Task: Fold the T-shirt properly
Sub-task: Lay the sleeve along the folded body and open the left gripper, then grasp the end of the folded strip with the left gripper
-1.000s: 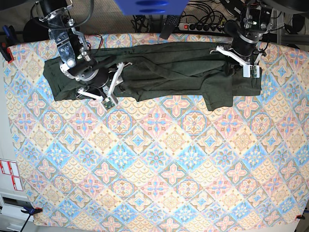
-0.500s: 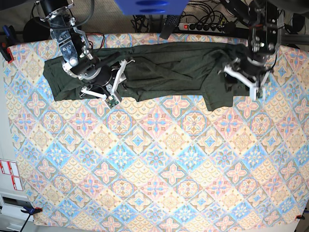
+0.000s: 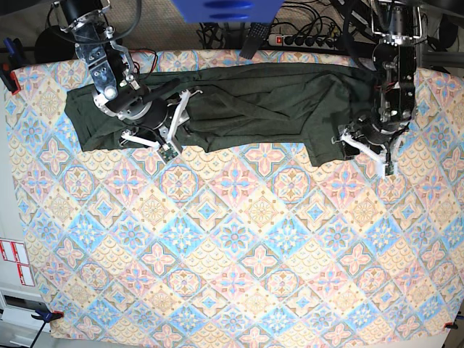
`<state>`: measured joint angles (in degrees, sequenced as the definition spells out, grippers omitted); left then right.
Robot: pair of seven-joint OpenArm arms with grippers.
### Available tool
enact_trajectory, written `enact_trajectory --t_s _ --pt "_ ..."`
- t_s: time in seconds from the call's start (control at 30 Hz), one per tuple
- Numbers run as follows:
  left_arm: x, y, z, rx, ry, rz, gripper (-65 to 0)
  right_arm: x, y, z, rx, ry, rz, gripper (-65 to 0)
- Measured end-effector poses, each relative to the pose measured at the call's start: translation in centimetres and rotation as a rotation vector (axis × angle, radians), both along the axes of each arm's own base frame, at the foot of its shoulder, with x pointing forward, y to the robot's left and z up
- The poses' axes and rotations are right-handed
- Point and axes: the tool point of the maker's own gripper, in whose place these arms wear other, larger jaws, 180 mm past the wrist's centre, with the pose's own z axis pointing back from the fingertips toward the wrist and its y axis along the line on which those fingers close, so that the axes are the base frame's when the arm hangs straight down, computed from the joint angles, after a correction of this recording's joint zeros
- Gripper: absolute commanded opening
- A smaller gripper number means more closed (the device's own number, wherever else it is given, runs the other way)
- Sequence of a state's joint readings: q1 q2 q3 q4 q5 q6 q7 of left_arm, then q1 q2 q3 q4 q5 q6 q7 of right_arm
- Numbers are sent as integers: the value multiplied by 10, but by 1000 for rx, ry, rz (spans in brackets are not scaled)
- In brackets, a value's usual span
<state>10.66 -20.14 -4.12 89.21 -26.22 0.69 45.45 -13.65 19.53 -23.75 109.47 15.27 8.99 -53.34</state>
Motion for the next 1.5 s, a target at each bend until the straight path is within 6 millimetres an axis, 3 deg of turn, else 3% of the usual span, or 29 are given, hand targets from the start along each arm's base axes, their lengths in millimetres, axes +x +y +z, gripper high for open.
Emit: enact_trajectory --t_s 0.2,0.23,0.33,0.47,0.67,0.87,1.03,1.17,1.33,1.5 --pt "7 -17 -18 -27 46 -41 -266 0 0 0 -2 1 0 -454" --pt "7 -18 -20 -25 54 -43 -299 0 0 0 -1 1 0 -454" --pt "8 -25 -25 -23 69 -66 -481 0 1 0 3 0 0 -454" --pt "13 -35 -23 -38 36 -87 -649 0 0 0 1 0 -1 -454" --pt "13 -17 -16 -17 -3 -40 -650 1 0 1 3 -1 -4 -454" --pt "-4 24 28 41 -102 58 -650 1 -2 0 0 0 -6 -454" --pt "-27 27 62 61 -176 53 -650 1 -2 0 -2 -2 -6 -454" --pt "-56 39 59 92 -127 73 -650 2 0 1 3 -6 -5 -454" --pt "-66 50 57 103 -115 103 -650 2 -1 1 1 -4 -5 -454" --pt "-82 55 26 79 -30 144 -641 1 0 0 1 -2 -4 -454"
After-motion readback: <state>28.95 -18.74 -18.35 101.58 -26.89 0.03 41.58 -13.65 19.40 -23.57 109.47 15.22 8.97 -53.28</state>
